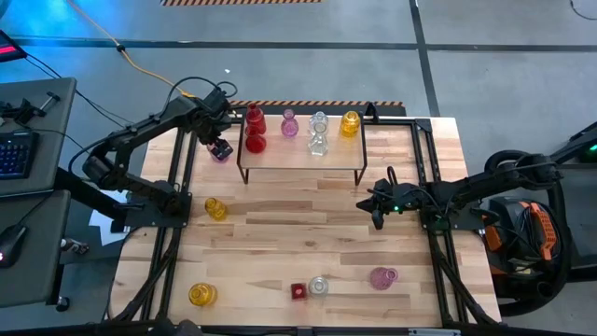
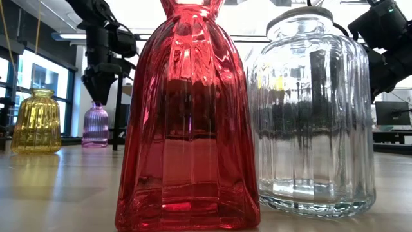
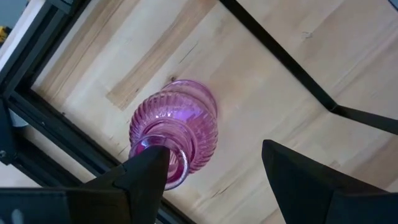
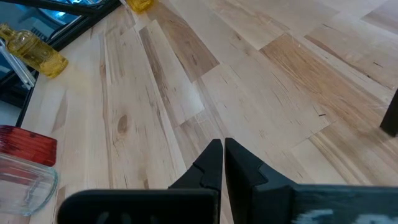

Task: Sort vases onto shelf
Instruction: Put the left pink vase on the shelf aligned with the other pink vase

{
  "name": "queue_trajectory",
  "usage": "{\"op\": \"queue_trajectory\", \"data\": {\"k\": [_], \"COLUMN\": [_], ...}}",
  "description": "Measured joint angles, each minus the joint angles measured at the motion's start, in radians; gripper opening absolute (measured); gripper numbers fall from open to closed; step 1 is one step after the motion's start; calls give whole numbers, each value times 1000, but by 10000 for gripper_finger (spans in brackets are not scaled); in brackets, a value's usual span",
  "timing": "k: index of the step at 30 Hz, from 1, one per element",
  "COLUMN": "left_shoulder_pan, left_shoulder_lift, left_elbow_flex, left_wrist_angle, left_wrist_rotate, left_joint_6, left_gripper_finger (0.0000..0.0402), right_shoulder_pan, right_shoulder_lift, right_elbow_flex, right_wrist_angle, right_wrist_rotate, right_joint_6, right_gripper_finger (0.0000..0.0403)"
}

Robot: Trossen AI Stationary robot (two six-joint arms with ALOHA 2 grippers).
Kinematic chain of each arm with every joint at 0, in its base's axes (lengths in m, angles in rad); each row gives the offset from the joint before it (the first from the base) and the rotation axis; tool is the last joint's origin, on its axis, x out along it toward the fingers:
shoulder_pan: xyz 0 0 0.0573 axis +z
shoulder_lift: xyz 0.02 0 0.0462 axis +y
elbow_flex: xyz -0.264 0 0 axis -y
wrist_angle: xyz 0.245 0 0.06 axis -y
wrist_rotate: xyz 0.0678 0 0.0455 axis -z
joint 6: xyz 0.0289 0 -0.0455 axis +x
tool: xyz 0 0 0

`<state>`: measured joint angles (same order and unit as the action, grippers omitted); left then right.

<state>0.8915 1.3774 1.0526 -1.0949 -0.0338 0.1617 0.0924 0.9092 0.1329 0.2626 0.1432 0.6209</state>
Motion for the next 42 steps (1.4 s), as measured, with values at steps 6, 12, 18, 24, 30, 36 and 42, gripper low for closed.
{"op": "queue_trajectory", "data": {"k": [6,12,18,24,30,36,42], "left_shoulder_pan": [7,7,7,7,6,7,7], "left_shoulder_lift": [-11,-10,-10,-9,-15,-48,-81], "left_elbow_flex": [-28,-29,-30,-31,-32,-38,-37], "left_wrist_angle": [20,21,25,27,17,3,-20], "left_wrist_rotate": [15,1,-29,-69,-94,-125,-126], "left_joint_6": [0,7,6,4,-1,-1,-2], "left_gripper_finger": [245,213,151,86,27,14,14], "right_shoulder_pan": [0,0,0,0,0,0,0], "right_shoulder_lift": [0,0,0,0,0,0,0], "right_elbow_flex": [0,0,0,0,0,0,0], "right_wrist_angle": [0,0,0,0,0,0,0], "right_wrist_rotate": [0,0,0,0,0,0,0], "right_joint_6": [0,0,0,0,0,0,0], "right_gripper_finger": [0,0,0,0,0,0,0]}}
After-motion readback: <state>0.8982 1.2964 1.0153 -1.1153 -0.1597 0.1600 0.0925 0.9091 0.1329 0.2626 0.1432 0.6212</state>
